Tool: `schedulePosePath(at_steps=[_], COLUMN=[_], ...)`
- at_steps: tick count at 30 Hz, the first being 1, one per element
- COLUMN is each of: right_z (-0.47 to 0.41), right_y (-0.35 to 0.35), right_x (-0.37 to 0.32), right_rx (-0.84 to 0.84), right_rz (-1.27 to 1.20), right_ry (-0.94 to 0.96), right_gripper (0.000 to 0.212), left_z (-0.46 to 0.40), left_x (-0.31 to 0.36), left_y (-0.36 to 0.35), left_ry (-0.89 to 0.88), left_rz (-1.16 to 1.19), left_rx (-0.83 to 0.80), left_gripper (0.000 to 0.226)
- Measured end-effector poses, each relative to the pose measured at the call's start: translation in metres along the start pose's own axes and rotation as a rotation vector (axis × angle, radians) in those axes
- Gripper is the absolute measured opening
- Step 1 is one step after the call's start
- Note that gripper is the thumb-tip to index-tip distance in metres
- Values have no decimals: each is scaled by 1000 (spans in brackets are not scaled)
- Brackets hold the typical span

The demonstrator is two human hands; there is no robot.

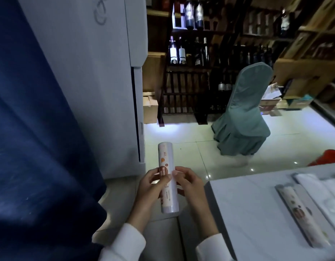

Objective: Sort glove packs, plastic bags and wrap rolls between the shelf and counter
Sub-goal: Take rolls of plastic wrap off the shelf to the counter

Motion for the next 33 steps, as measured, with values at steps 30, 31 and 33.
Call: schedulePosePath(at_steps=[30,31,33], right_z=[-347,-348,-350], right_y=[290,301,323], right_x=[-118,-116,-112], right_rx=[522,550,603], right_rz=[-246,-260,-286], right_ry=[74,70,51], right_gripper=[13,14,15], left_z=[-433,-441,-456], left_x=[123,121,113], left_y=[-304,-319,-346], left_ry=[121,127,145], left_rz=[-348,-365,-401], left_rx=[-550,-582,-642], left_gripper=[54,53,48])
Point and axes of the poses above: each hand's wrist, its own z-axis away from the middle knuckle, its own y-axis out of the back of the hand, x = y × z, the point moved 7 cm from there along -z, towards the middle knuckle, and after that the axes turned 8 degrees about -x, right-handed, at the moved point
